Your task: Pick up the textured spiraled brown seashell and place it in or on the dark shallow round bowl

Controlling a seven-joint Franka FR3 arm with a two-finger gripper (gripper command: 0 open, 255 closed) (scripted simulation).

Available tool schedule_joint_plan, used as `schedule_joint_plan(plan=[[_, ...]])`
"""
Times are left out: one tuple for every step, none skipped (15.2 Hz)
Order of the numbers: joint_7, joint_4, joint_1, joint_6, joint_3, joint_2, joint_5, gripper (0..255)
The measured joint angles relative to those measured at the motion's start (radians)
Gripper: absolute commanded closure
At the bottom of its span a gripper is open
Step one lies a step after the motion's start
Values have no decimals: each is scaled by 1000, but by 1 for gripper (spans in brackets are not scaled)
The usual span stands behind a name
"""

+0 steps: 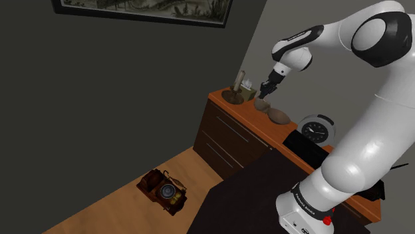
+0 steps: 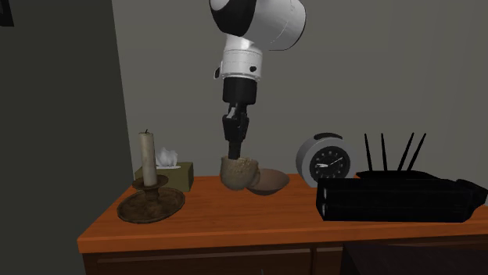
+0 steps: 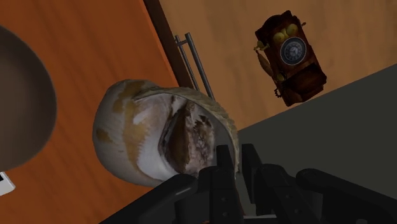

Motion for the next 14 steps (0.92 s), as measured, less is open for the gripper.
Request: schedule_joint_plan(plan=[[-5,8,-5,-13,-5,-3,-4,255],[-18,34,-17,-29,-9,10,0,255],[-31,54,-29,-49,-16,14,-1,255],[-51,72,-44,-63,-24,24,2,255],[-72,97,-61,-81,-31,37,6,255],[-92,124,-78,-101,-38,51,10,255],[-112,149,-95,-118,-44,65,15,255],[-130,170,-110,-134,-50,75,18,255],[-149,207,-130,-159,-56,94,24,255],[-170,237,-150,-174,-60,116,32,255],[-193,273,-172,-199,-67,134,37,255],[-205,312,-189,-219,-68,158,46,255],[-223,359,-213,-251,-72,180,52,255],[-237,387,-231,-272,-76,192,54,255]])
